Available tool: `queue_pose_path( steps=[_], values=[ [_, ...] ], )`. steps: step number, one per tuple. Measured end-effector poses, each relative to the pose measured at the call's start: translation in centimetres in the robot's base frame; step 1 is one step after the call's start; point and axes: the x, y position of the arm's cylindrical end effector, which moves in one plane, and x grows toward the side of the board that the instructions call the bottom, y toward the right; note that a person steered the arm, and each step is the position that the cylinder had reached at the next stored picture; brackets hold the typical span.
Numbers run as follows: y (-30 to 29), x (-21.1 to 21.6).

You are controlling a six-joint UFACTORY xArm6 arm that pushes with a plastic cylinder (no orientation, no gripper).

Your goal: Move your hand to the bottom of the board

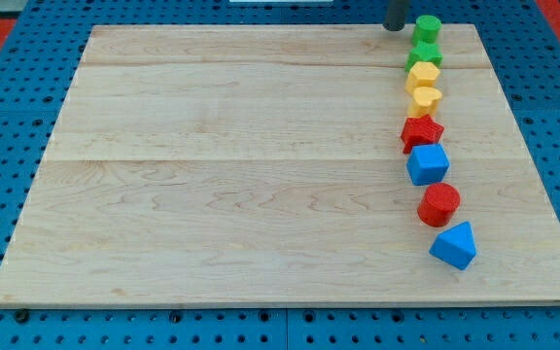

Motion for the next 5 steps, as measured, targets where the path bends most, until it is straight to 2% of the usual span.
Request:
queue_pose_path(
  steps=[1,2,3,4,5],
  values=[
    [-3.8,4.0],
    [-9.6,16.7],
    [-10.4,31.5],
    [-8.6,42.6],
    [-8.0,42.8]
  ],
)
